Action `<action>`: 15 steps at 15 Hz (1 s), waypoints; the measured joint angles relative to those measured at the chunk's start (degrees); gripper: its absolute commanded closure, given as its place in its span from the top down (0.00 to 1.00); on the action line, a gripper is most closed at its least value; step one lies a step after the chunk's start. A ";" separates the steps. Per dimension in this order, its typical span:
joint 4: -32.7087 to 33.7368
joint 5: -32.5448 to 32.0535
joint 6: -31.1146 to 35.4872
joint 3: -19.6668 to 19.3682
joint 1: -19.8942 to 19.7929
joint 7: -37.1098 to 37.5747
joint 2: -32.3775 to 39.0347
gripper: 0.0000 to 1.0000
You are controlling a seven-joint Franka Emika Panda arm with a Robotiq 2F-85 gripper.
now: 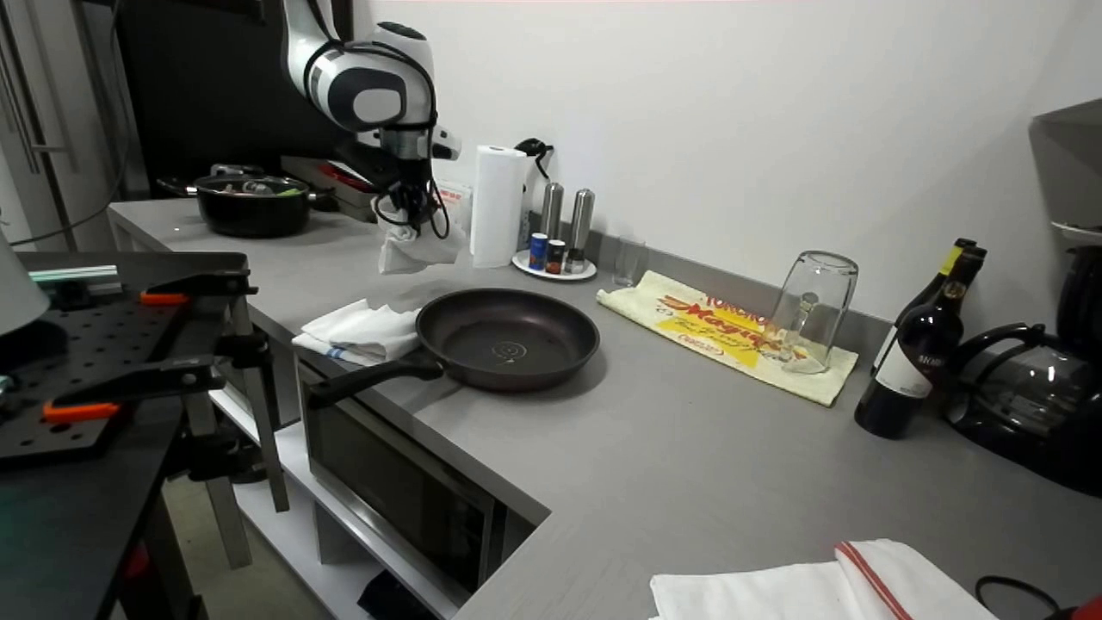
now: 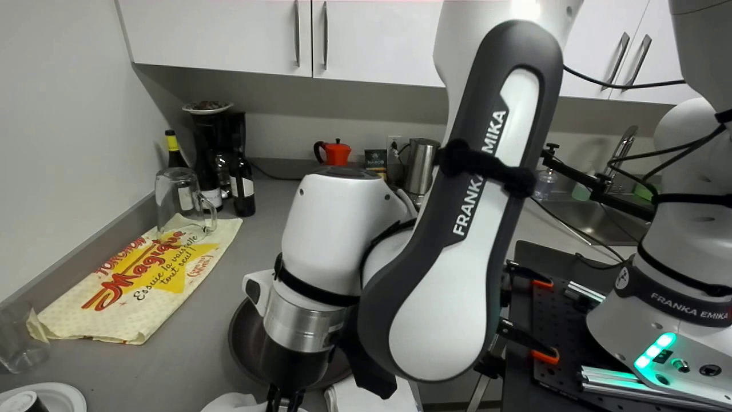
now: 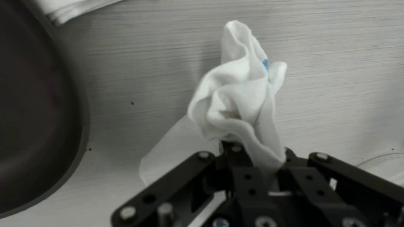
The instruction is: Pick up the white towel with blue stripes, wipe inside the black pan and put the towel back on the table.
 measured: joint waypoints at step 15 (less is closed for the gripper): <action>5.50 -3.65 2.87 -17.44 15.66 5.36 9.63 0.03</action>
